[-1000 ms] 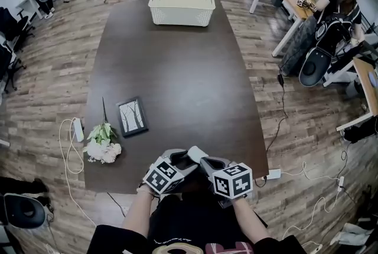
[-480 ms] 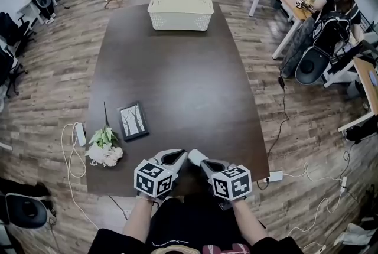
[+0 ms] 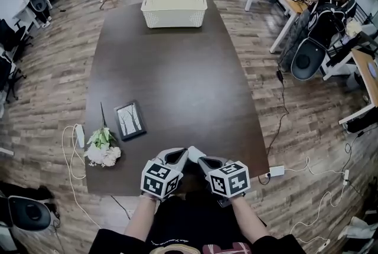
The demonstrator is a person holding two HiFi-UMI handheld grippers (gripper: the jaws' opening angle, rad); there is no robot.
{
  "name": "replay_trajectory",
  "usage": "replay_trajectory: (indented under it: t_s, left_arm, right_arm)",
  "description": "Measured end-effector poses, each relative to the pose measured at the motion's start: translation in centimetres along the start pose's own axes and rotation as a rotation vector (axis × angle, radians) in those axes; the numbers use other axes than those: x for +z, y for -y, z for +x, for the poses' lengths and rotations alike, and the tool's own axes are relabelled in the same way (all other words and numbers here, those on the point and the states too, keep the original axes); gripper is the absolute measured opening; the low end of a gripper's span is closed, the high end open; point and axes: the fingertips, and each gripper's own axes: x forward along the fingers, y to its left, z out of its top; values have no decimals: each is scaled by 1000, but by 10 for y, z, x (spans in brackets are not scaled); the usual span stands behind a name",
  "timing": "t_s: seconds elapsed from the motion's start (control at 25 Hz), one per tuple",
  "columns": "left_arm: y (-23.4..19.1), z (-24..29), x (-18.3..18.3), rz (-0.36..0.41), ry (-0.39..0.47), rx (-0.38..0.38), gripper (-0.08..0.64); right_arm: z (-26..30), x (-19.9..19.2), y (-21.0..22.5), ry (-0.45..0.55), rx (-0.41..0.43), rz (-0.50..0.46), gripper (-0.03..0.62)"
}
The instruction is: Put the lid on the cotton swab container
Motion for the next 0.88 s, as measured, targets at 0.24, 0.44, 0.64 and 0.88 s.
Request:
replay_trajectory:
  t_s: [0.24,0.44,0.64,0.88]
  left_arm:
    - [1,3,-2,161,-30,81,8]
    - [0,4,-2,102,-43,55,8]
    - [-1,2,0,42,1,72,8]
    - [-9,-19,22,-51,134,114,9]
  right_arm:
    - [2,1,0,-4,6,-3,8]
    - [2,0,0,-8,14,2,8]
    - [2,0,0,-7,36,30,8]
    - [-5,3,-7,8,80,86,51]
